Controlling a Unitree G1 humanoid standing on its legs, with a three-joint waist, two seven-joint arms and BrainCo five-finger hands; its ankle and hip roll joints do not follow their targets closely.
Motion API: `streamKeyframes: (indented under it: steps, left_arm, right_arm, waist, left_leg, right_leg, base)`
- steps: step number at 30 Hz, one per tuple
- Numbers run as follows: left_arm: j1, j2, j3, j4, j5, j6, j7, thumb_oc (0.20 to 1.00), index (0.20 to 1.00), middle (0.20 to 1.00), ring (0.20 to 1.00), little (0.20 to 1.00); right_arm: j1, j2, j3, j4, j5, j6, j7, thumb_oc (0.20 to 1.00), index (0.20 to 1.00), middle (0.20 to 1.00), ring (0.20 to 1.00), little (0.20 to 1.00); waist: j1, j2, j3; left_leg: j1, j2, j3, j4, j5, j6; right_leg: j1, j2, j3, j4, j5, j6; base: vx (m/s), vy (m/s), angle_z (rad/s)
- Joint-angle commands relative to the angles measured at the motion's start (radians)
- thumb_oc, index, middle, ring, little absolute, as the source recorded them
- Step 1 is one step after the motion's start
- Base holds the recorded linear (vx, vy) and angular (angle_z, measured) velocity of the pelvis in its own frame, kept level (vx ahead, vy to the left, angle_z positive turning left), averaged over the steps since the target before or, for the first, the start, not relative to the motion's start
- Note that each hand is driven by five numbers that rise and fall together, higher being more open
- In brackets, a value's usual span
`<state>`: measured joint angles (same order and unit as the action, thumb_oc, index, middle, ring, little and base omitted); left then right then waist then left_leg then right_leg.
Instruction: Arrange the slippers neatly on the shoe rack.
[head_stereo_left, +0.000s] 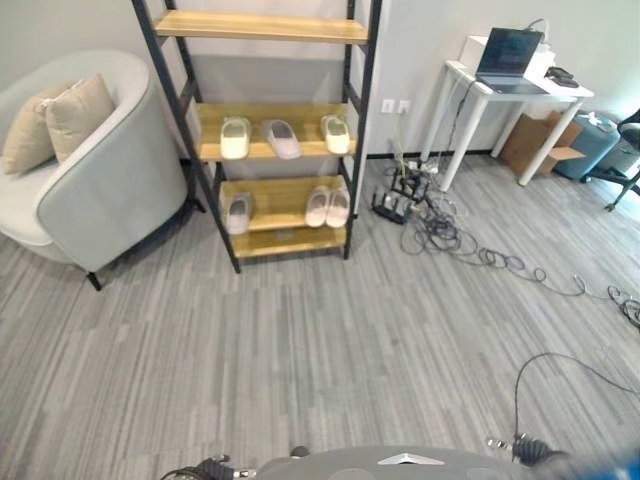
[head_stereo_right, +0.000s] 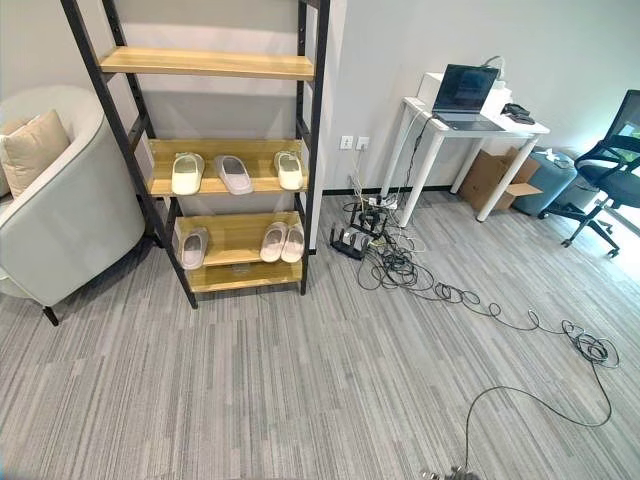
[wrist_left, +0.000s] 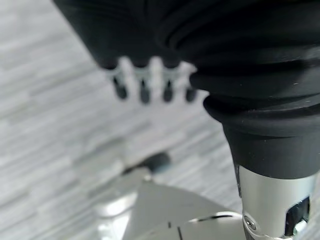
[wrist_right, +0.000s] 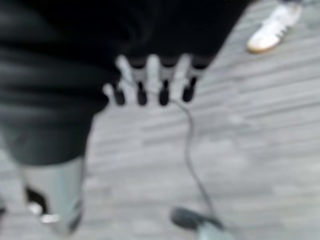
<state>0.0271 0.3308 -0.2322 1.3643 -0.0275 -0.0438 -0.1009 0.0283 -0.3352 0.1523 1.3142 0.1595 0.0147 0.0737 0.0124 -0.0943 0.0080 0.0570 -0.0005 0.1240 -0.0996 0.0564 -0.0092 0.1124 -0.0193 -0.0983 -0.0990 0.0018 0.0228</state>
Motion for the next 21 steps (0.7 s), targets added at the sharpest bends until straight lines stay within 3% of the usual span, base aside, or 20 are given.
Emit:
streamKeyframes:
  steps: [1, 8, 17, 19, 21]
  left_arm:
    - [-0.062, -0.095, -0.034, 0.056, 0.014, -0.023, 0.012, 1.0, 1.0, 1.0, 1.0, 1.0]
    - [-0.057, -0.098, -0.022, 0.065, 0.013, -0.018, 0.019, 1.0, 1.0, 1.0, 1.0, 1.0]
    - [-0.081, -0.085, -0.036, 0.053, 0.018, -0.014, 0.014, 1.0, 1.0, 1.0, 1.0, 1.0]
    - [-0.083, -0.078, -0.032, 0.043, 0.005, -0.013, 0.003, 1.0, 1.0, 1.0, 1.0, 1.0]
    - [-0.093, -0.084, -0.043, 0.025, 0.002, -0.011, 0.005, 1.0, 1.0, 1.0, 1.0, 1.0]
  right_arm:
    - [-0.046, -0.019, 0.026, 0.014, -0.005, -0.014, -0.009, 1.0, 1.0, 1.0, 1.0, 1.0]
    - [-0.04, 0.011, 0.044, 0.005, 0.004, -0.014, -0.001, 1.0, 1.0, 1.0, 1.0, 1.0]
    - [-0.06, -0.033, 0.037, -0.033, 0.006, -0.023, -0.013, 1.0, 1.0, 1.0, 1.0, 1.0]
    - [-0.067, -0.054, 0.044, -0.057, -0.001, -0.024, -0.004, 1.0, 1.0, 1.0, 1.0, 1.0]
    - [-0.071, -0.072, 0.041, -0.068, -0.003, -0.02, 0.001, 1.0, 1.0, 1.0, 1.0, 1.0]
  waist:
    - [-0.012, 0.062, 0.02]
    - [-0.009, 0.065, 0.026]
    - [-0.01, 0.069, 0.076]
    - [-0.006, 0.058, 0.12]
    - [-0.014, 0.058, 0.156]
  left_leg:
    - [0.005, 0.079, -0.13, 0.012, -0.045, -0.058]
    - [0.006, 0.083, -0.134, 0.012, -0.039, -0.063]
    - [-0.036, 0.119, -0.161, 0.031, -0.015, -0.088]
    - [-0.121, 0.126, -0.141, 0.243, -0.075, -0.093]
    - [-0.225, 0.13, -0.049, 0.412, -0.043, -0.075]
  right_leg:
    - [-0.006, 0.002, -0.022, 0.012, -0.055, 0.052]
    - [-0.005, 0.007, -0.026, 0.012, -0.058, 0.048]
    - [-0.035, 0.027, -0.045, 0.039, -0.081, 0.028]
    - [-0.047, 0.024, -0.037, 0.096, -0.111, 0.003]
    - [-0.037, 0.01, -0.071, 0.104, -0.118, -0.003]
  base:
    - [0.0, 0.0, 0.0]
    - [0.0, -0.009, 0.0]
    - [0.03, -0.108, 0.08]
    - [0.05, -0.163, 0.1]
    - [0.1, -0.11, 0.13]
